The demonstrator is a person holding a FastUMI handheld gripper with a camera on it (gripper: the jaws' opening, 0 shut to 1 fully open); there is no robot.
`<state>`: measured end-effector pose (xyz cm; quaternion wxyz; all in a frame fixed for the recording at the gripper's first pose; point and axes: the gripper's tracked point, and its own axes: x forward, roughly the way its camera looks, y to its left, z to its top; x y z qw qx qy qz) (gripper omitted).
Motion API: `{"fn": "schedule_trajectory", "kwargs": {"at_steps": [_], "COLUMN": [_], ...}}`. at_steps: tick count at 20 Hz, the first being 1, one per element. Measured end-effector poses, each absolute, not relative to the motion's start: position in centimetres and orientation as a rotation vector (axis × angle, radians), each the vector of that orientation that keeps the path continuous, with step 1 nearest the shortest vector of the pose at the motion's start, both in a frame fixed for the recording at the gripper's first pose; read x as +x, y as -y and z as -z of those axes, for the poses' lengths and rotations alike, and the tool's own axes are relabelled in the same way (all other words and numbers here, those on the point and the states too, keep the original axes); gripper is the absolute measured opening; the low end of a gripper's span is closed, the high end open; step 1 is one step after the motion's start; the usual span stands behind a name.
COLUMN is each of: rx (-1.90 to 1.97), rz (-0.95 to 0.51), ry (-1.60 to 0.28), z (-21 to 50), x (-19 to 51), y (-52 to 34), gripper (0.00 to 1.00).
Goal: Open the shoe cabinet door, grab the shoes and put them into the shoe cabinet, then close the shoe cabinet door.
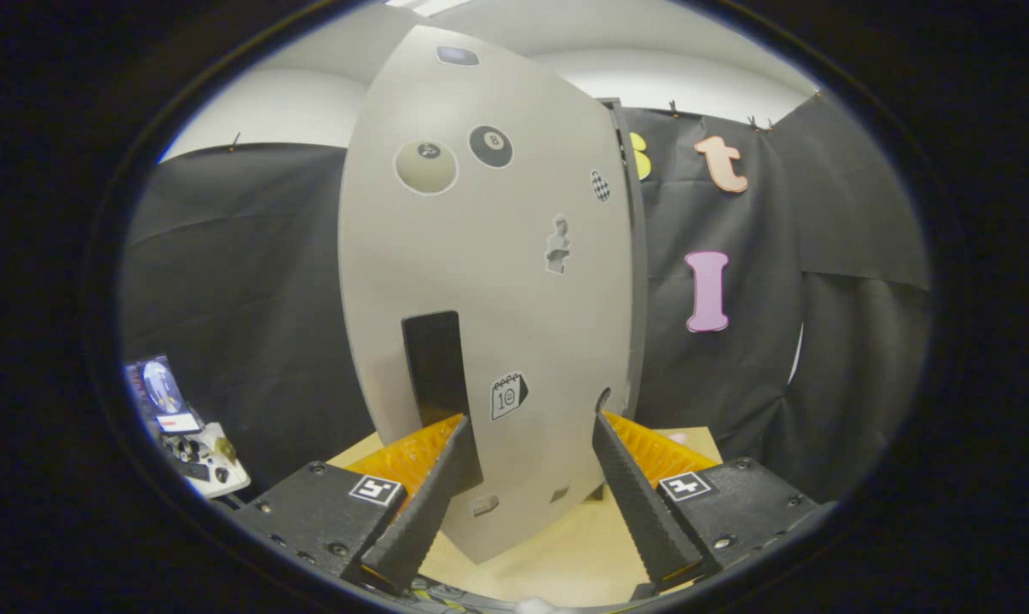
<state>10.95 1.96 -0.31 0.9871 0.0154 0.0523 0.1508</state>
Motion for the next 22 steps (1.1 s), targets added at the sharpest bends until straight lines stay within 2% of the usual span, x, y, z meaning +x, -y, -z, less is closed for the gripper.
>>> {"fn": "schedule_trajectory", "kwargs": {"at_steps": [6,14,22], "rx": [0.048,0.019,0.018], "rz": [-0.358,-0.283,-0.231], "ry": [-0.109,-0.091,-0.066], "z": [0.6,-0.6,-1.2], "x": [14.7,21.7,18.7], "y": [-9.3,-15.7,-13.6], "gripper": [0.97,1.00,1.00]}}
